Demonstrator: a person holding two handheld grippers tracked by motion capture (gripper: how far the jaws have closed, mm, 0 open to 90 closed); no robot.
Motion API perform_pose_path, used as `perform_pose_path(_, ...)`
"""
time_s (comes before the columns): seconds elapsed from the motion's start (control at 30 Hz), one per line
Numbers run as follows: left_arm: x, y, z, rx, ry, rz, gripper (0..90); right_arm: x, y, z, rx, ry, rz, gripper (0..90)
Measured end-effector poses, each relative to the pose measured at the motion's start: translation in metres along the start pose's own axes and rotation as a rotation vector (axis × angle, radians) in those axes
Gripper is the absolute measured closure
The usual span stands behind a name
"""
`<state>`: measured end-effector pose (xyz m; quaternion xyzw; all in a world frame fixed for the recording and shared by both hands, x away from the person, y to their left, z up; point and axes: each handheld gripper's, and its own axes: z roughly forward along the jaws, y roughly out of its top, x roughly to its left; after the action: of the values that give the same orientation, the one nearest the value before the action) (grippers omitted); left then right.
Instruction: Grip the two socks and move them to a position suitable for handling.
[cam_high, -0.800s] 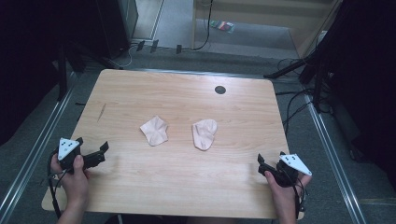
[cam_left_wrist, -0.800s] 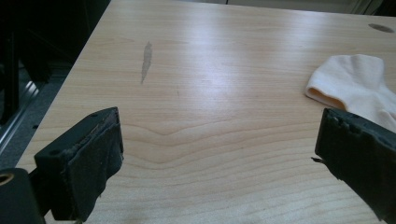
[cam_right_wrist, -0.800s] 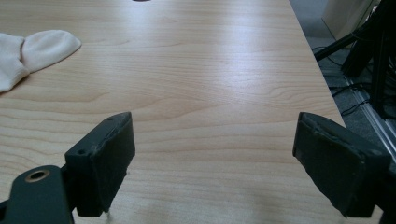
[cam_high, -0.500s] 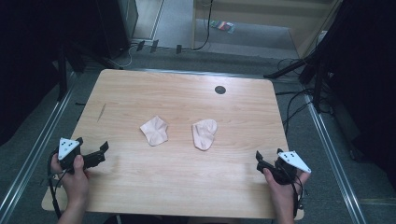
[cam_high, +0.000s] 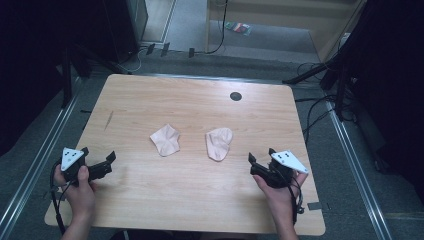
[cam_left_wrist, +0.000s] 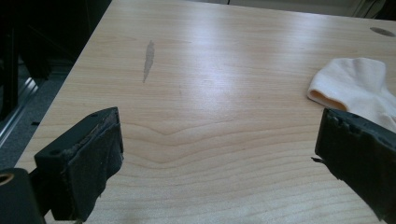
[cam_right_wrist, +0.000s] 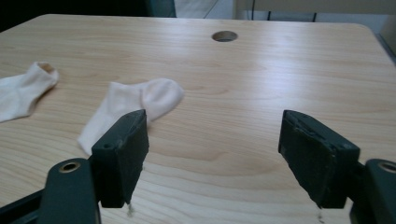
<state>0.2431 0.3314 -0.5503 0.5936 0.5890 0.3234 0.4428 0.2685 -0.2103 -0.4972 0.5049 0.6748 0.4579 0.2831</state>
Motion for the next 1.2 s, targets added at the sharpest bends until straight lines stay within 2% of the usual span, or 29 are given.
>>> perform_pose_path(0.03,0.000,0.000,0.000,0.000,0.001,-0.002,1.3,0.008,0.003,0.004,0.003,0.012,-0.003,27.1)
perform_pose_path(0.23,0.000,0.000,0.000,0.000,-0.005,-0.005,1.3,0.030,0.012,0.023,0.024,0.047,-0.022,30.4)
perform_pose_path(0.4,0.001,0.000,0.000,-0.004,-0.008,-0.016,1.3,0.046,0.017,0.044,0.052,0.077,-0.007,33.0)
perform_pose_path(0.53,0.002,0.000,0.000,0.000,-0.015,-0.022,1.3,0.052,0.018,0.063,0.084,0.081,0.008,34.2)
perform_pose_path(0.57,0.002,0.000,0.000,0.000,-0.015,-0.022,1.3,0.052,0.018,0.063,0.084,0.081,0.008,34.2)
perform_pose_path(0.6,0.003,0.000,0.000,-0.005,-0.023,-0.026,1.3,0.057,0.018,0.076,0.116,0.079,0.013,36.2)
perform_pose_path(0.87,0.004,0.000,0.000,-0.001,-0.032,-0.035,1.3,0.074,0.018,0.113,0.175,0.069,-0.056,41.3)
perform_pose_path(0.9,0.005,0.000,0.000,0.002,-0.036,-0.036,1.3,0.074,0.017,0.117,0.173,0.062,-0.065,42.6)
perform_pose_path(1.0,0.004,0.000,0.000,0.008,-0.042,-0.038,1.3,0.076,0.014,0.129,0.219,0.063,-0.072,43.2)
perform_pose_path(1.1,0.004,0.000,0.000,0.011,-0.043,-0.032,1.3,0.077,0.011,0.137,0.240,0.055,-0.086,44.7)
perform_pose_path(1.2,0.004,0.000,0.001,0.013,-0.045,-0.033,1.3,0.078,0.005,0.144,0.280,0.035,-0.096,48.6)
